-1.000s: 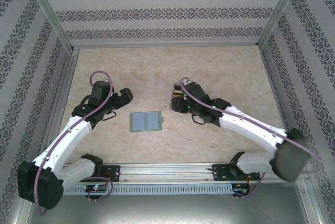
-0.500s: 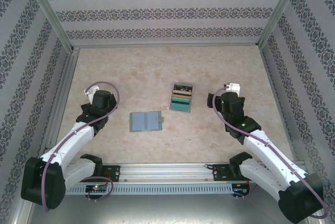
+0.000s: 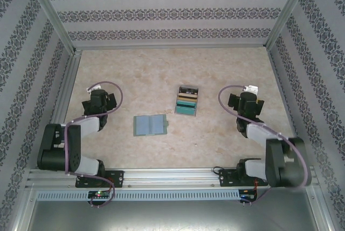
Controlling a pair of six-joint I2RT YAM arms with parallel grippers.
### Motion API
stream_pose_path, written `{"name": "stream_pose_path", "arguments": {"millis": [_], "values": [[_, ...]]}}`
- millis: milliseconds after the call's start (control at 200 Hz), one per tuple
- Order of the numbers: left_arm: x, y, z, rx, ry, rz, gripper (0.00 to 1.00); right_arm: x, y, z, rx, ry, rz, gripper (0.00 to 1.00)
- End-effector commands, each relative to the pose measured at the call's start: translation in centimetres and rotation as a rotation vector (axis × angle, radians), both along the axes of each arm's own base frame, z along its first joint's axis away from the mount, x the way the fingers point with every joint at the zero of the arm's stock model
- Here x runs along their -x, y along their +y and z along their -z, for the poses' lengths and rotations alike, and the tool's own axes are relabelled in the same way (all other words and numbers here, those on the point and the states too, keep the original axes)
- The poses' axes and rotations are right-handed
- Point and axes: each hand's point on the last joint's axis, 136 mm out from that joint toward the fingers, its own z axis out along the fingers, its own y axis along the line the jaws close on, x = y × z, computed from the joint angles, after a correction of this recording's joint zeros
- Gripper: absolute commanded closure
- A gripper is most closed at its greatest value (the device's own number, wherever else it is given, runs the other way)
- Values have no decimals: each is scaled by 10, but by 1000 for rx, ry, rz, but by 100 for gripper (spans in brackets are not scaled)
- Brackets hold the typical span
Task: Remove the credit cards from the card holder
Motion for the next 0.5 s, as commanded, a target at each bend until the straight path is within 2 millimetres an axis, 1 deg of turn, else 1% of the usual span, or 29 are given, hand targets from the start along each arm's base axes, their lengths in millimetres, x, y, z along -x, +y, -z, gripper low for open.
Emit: {"name": "stream_pose_path", "arguments": {"millis": [0, 45, 60, 115, 155, 185, 215, 255, 310, 415, 495], "values": [[-32, -11, -25, 3, -116, 115, 1, -38, 13, -35, -49, -166, -96, 2], [-34, -17, -26, 8, -128, 157, 1, -44, 23, -25, -57, -137, -154, 2], [-34, -21, -26, 10, -133, 177, 1, -47, 26, -28, -55, -157, -175, 2], [-31, -30, -27, 14, -167, 238, 1, -47, 43, -22, -47, -146, -268, 2], [-28, -35, -27, 15, -190, 270, 1, -46, 48, -19, -41, -177, -294, 2], [-27, -38, -26, 15, -204, 290, 1, -44, 48, -16, -39, -200, -295, 2], [-26, -40, -22, 14, -212, 301, 1, -42, 43, -19, -41, -234, -269, 2], [-29, -42, -17, 15, -214, 311, 0, -40, 40, -19, -52, -225, -256, 2], [-31, -53, -16, 15, -207, 378, 0, -41, 40, -18, -56, -226, -260, 2], [-31, -53, -15, 16, -205, 379, 0, -44, 45, -17, -51, -207, -286, 2], [-32, -53, -15, 12, -202, 377, 0, -44, 45, -17, -47, -204, -284, 2]]}}
